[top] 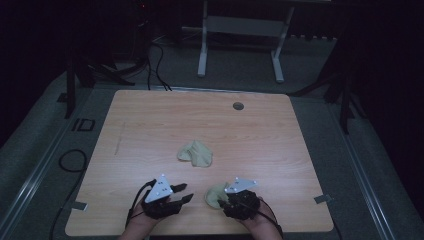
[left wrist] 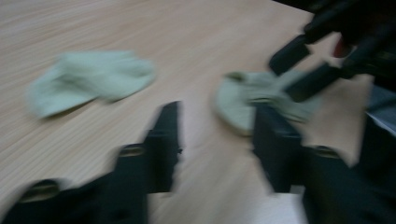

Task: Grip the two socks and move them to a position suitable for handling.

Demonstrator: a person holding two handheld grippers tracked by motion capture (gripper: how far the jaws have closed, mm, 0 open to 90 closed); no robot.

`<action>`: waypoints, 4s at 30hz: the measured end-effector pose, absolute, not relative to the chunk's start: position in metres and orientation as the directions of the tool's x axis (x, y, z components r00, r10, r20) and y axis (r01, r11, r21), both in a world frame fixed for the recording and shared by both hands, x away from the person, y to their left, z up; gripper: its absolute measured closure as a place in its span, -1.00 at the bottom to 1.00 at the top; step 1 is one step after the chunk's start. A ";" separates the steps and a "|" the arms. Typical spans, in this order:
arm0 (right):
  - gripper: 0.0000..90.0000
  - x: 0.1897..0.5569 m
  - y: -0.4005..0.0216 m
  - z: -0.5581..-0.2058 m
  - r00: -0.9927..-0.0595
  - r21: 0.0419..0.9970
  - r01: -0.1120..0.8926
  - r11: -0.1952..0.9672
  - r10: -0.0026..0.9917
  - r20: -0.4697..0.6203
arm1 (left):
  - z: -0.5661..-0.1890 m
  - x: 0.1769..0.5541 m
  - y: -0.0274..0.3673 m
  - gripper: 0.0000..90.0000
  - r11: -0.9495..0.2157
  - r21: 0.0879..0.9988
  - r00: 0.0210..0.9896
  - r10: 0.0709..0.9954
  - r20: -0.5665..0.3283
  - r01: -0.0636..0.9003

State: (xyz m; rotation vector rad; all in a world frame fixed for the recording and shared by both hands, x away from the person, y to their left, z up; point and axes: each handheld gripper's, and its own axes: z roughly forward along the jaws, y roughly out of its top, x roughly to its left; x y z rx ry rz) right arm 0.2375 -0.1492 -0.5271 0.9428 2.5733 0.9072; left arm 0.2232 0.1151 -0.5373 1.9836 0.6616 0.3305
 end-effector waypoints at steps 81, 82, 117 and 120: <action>0.04 0.280 -0.246 -0.514 -0.578 0.647 0.644 0.408 0.814 0.062 | -0.554 0.251 0.077 0.28 -0.525 0.785 0.873 0.486 -0.041 0.329; 0.02 0.288 -0.238 -0.513 -0.592 0.645 0.635 0.424 0.804 0.055 | -0.556 0.250 0.083 0.28 -0.528 0.778 0.868 0.495 -0.043 0.340; -0.23 0.413 -0.042 -0.519 -0.743 0.583 0.558 0.590 0.668 0.034 | -0.568 0.246 0.139 0.28 -0.427 0.779 0.794 0.591 -0.144 0.459; -0.21 0.421 -0.028 -0.535 -0.738 0.557 0.553 0.620 0.674 -0.018 | -0.569 0.245 0.139 0.27 -0.425 0.779 0.795 0.587 -0.151 0.461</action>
